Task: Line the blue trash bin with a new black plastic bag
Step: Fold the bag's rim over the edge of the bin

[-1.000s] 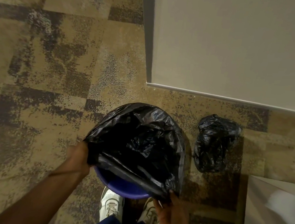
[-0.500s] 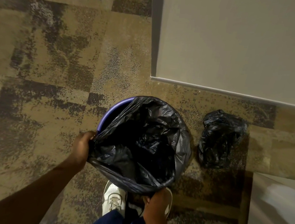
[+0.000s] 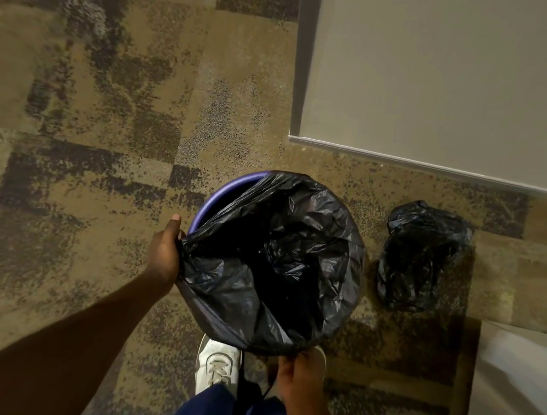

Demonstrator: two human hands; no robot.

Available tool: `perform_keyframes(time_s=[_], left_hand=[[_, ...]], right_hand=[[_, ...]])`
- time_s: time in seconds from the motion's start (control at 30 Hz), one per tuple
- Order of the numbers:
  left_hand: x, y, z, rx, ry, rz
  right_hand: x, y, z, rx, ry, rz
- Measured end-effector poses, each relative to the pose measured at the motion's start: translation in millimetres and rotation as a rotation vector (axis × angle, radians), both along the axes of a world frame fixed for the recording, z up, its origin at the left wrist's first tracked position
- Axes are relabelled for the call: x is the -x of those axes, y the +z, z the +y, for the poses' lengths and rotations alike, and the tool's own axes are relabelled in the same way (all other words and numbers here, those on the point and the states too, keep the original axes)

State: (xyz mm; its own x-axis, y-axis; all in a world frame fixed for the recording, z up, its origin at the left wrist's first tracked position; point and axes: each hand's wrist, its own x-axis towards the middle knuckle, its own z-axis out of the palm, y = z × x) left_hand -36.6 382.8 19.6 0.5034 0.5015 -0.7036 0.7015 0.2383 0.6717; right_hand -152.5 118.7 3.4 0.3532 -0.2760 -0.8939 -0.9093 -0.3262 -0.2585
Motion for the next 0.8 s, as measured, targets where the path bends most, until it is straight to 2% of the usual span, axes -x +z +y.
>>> perform_keyframes(time_s=[0.1, 0.2, 0.23, 0.27, 0.37, 0.43, 0.53, 0.67, 0.73, 0.8], left_hand=[[-9, 4, 13, 0.065, -0.07, 0.002], [-19, 9, 29, 0.159, -0.292, -0.003], [-22, 10, 35, 0.195, -0.359, -0.005], [-26, 12, 42, 0.246, -0.404, -0.009], [-35, 16, 58, 0.36, -0.508, 0.01], [-41, 18, 64, 0.398, -0.559, 0.054], [-47, 19, 68, 0.393, -0.553, 0.079], [-53, 16, 65, 0.406, -0.477, 0.037], [-52, 12, 67, 0.386, -0.428, 0.013], [-50, 8, 65, 0.342, -0.37, 0.005]], right_hand=[[-20, 11, -21, -0.014, -0.084, -0.047], [-55, 20, -46, -0.006, -0.479, -0.102], [-70, 22, -56, 0.044, -0.544, -0.144], [-88, 31, -58, 0.144, -0.472, -0.253], [-147, 63, -45, 0.41, -0.015, -0.767], [-184, 82, -13, 0.357, 0.332, -1.005], [-232, 87, 43, 0.164, 0.844, -1.036], [-279, 70, 99, 0.172, 1.497, -0.996], [-292, 63, 115, 0.15, 1.61, -0.979], [-301, 59, 125, 0.055, 1.539, -0.925]])
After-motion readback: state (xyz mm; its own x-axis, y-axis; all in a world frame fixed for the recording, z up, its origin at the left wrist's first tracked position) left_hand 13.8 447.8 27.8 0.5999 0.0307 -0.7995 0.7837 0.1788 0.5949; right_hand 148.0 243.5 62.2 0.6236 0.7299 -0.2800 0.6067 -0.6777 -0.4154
